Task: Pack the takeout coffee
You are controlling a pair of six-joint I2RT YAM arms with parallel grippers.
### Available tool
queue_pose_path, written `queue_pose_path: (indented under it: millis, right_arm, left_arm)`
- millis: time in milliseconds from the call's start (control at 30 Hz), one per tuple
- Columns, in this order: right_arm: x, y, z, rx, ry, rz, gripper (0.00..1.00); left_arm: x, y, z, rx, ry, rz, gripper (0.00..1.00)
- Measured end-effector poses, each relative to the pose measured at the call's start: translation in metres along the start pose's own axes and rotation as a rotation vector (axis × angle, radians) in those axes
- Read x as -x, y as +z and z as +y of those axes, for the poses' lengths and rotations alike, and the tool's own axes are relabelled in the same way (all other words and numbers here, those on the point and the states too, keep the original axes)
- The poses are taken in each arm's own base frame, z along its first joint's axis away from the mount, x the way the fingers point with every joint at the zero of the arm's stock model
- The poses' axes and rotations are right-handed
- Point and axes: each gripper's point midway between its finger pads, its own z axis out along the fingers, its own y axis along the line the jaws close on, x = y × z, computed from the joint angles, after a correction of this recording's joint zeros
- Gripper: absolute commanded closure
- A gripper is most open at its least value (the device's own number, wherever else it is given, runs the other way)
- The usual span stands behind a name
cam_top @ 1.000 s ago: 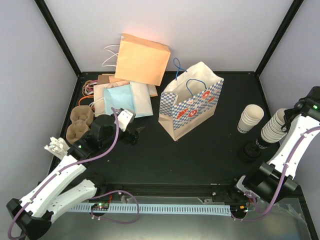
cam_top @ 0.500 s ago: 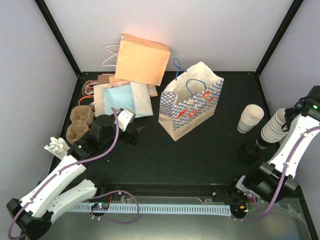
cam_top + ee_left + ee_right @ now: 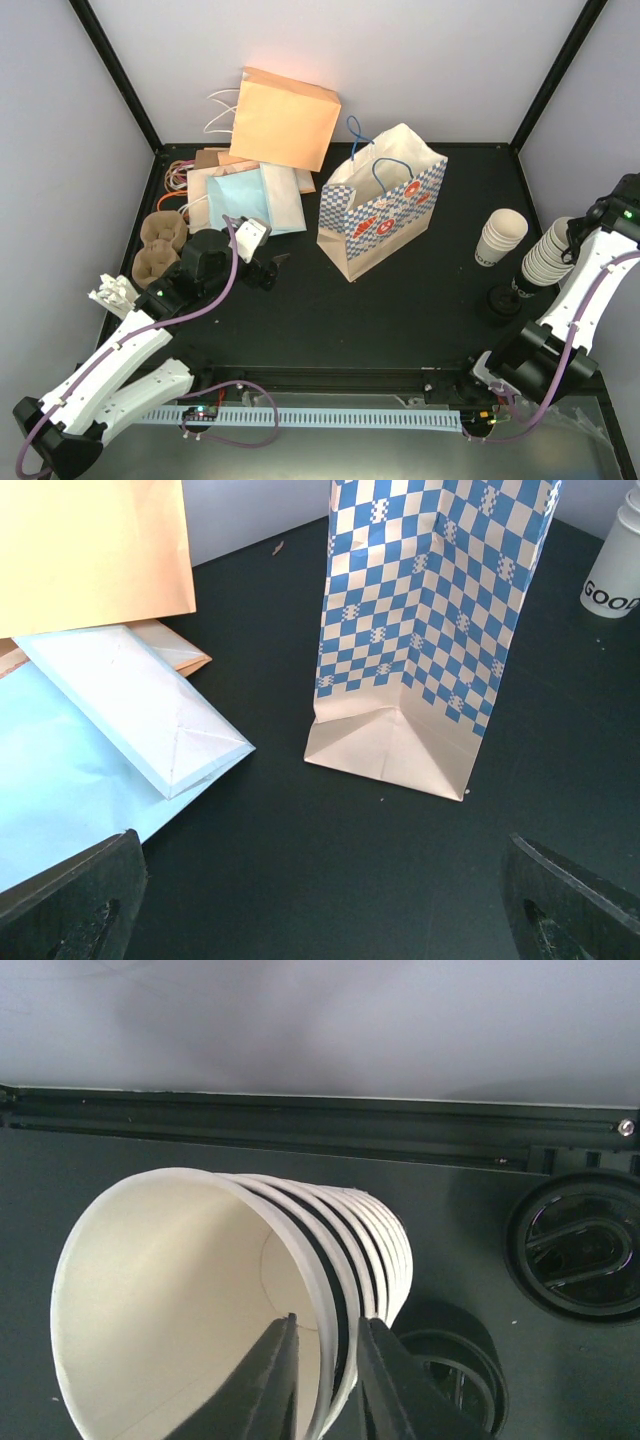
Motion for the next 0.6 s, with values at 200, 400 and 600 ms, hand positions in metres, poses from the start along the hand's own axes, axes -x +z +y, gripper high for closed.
queue_pose_path:
  millis: [200, 400, 600]
  right_arm:
    - [-0.001, 0.0022, -0.0004, -0.001, 0.003, 0.003, 0.99]
    - [-0.001, 0.0021, -0.0007, -0.002, 0.003, 0.004, 0.99]
    - [-0.0008, -0.0016, 0.0003, 0.003, 0.004, 0.006, 0.99]
  left_arm:
    - [-0.0005, 0.0002, 0.0, 0.0, 0.0, 0.001, 0.01]
    - [-0.0031, 0.0012, 0.0, 0.0, 0.0, 0.007, 0.01]
    - [-0.0031, 0.0013, 0.0, 0.0, 0.0, 0.008, 0.01]
